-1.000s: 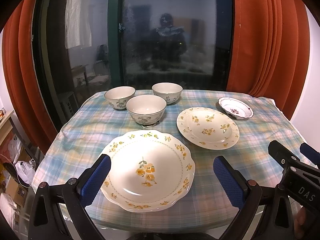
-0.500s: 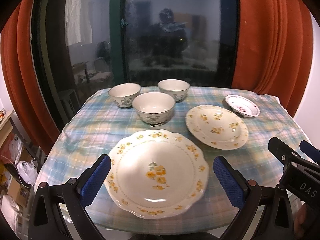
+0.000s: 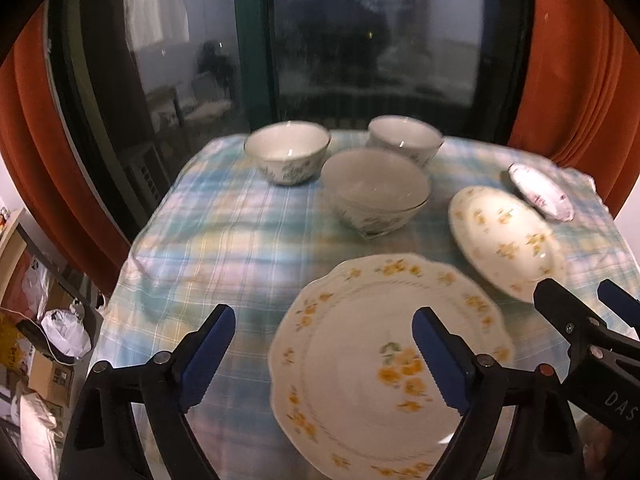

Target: Organize plates and bowls

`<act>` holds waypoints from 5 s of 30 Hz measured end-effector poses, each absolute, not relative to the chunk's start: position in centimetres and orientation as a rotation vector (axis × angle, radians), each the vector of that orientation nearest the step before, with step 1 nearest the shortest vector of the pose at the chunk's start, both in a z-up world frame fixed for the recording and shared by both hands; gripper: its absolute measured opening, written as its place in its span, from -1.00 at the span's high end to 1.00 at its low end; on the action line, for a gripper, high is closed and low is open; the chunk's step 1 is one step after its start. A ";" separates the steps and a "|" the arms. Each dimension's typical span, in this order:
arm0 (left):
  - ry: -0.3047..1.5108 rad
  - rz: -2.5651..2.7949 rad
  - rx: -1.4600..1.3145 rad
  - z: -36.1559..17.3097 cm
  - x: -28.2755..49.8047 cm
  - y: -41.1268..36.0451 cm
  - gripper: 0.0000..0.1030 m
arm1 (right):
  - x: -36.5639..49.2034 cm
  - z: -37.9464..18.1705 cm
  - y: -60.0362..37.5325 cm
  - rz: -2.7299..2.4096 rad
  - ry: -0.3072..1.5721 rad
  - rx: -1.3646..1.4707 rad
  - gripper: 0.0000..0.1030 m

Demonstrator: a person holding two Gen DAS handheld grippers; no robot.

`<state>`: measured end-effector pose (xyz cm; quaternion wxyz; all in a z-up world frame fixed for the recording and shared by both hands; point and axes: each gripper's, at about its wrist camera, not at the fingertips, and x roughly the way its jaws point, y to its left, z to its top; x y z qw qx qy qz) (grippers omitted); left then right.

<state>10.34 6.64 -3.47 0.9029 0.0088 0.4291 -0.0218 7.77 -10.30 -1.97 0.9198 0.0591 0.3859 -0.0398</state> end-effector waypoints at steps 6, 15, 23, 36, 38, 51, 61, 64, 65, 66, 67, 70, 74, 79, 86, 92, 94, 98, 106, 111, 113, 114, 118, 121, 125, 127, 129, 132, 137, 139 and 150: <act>1.016 -0.087 0.030 -6.4 12.6 7.5 -0.63 | 10.9 -4.8 -8.1 -0.097 0.915 0.138 -0.84; 1.142 -0.201 0.066 -9.8 14.1 6.9 -0.61 | 13.2 -8.6 -6.4 -0.134 1.062 0.134 -0.78; 1.208 -0.233 0.067 -11.6 14.8 6.7 -0.53 | 13.5 -10.5 -6.5 -0.186 1.136 0.121 -0.76; 1.169 -0.187 0.038 -11.8 14.0 6.6 -0.61 | 14.0 -11.6 -6.8 -0.128 1.147 0.162 -0.60; 1.173 -0.172 0.026 -11.7 13.7 6.7 -0.61 | 13.9 -11.5 -7.0 -0.113 1.144 0.165 -0.58; 1.170 -0.071 -0.029 -9.5 10.4 3.8 -0.61 | 12.8 -10.1 -9.5 -0.024 1.134 0.149 -0.54; 1.124 -0.039 -0.063 -6.7 9.4 -1.9 -0.61 | 11.4 -7.0 -15.1 0.026 1.094 0.120 -0.54; 1.102 -0.041 -0.059 -6.1 9.4 -4.0 -0.60 | 11.3 -6.3 -17.1 0.028 1.082 0.114 -0.54; 1.094 -0.043 -0.056 -5.9 9.4 -4.8 -0.60 | 11.2 -6.0 -18.0 0.028 1.078 0.114 -0.54; 1.088 -0.046 -0.056 -5.7 9.5 -5.5 -0.60 | 11.2 -5.8 -18.8 0.027 1.075 0.116 -0.54; 1.084 -0.049 -0.056 -5.6 9.5 -6.3 -0.60 | 11.1 -5.6 -19.8 0.025 1.069 0.116 -0.54; 1.069 -0.059 -0.049 -5.3 9.7 -8.7 -0.60 | 10.9 -5.2 -22.1 0.017 1.059 0.119 -0.54; 1.048 -0.071 -0.046 -5.2 9.9 -12.1 -0.60 | 10.6 -4.8 -25.6 0.006 1.040 0.123 -0.54; 1.033 -0.087 -0.046 -5.5 10.2 -16.3 -0.59 | 10.4 -4.7 -29.5 -0.009 1.023 0.119 -0.54; 1.045 -0.132 -0.037 -6.6 10.8 -22.0 -0.58 | 10.1 -5.3 -35.5 -0.049 1.021 0.120 -0.54; 1.077 -0.166 -0.016 -7.5 11.0 -25.5 -0.58 | 9.5 -6.4 -39.6 -0.091 1.057 0.145 -0.54; 1.085 -0.181 -0.009 -7.7 10.9 -26.5 -0.58 | 9.2 -6.7 -40.6 -0.104 1.061 0.150 -0.54; 1.116 -0.202 0.008 -8.6 11.0 -28.3 -0.58 | 8.9 -7.5 -42.6 -0.130 1.081 0.165 -0.54; 1.187 -0.200 0.020 -10.7 11.6 -29.7 -0.58 | 8.9 -9.5 -44.5 -0.151 1.131 0.199 -0.54; 1.228 -0.171 0.014 -11.7 12.2 -29.6 -0.59 | 9.9 -11.0 -44.5 -0.127 1.168 0.210 -0.54; 1.226 -0.168 0.011 -11.7 12.4 -29.5 -0.59 | 10.3 -11.3 -44.4 -0.122 1.175 0.208 -0.54; 1.225 -0.168 0.007 -11.7 12.5 -29.5 -0.60 | 10.4 -11.3 -44.4 -0.119 1.174 0.207 -0.54; 1.242 -0.179 0.014 -11.9 12.8 -29.8 -0.66 | 11.0 -11.4 -44.3 -0.120 1.182 0.198 -0.54; 1.265 -0.194 0.017 -11.9 13.0 -29.7 -0.67 | 11.1 -11.4 -44.5 -0.116 1.194 0.208 -0.55; 1.275 -0.243 0.004 -11.6 13.0 -29.3 -0.71 | 10.7 -11.0 -44.3 -0.141 1.192 0.202 -0.55; 1.267 -0.267 0.010 -11.2 12.8 -29.2 -0.74 | 10.5 -10.6 -44.1 -0.160 1.183 0.197 -0.57; 1.241 -0.299 0.029 -10.4 12.5 -28.9 -0.79 | 10.2 -10.0 -43.9 -0.187 1.166 0.200 -0.58; 1.194 -0.330 0.047 -9.2 12.2 -28.1 -0.85 | 9.8 -8.9 -43.2 -0.207 1.132 0.216 -0.62; 1.182 -0.346 0.059 -8.8 12.5 -24.9 -0.85 | 9.1 -7.1 -39.2 -0.179 1.086 0.165 -0.68; 1.173 -0.342 0.059 -8.3 12.6 -23.5 -0.85 | 9.0 -6.4 -37.3 -0.172 1.070 0.150 -0.68; 1.145 -0.328 0.096 -7.1 14.1 -15.7 -0.85 | 10.1 -5.3 -29.5 -0.179 1.033 0.195 -0.68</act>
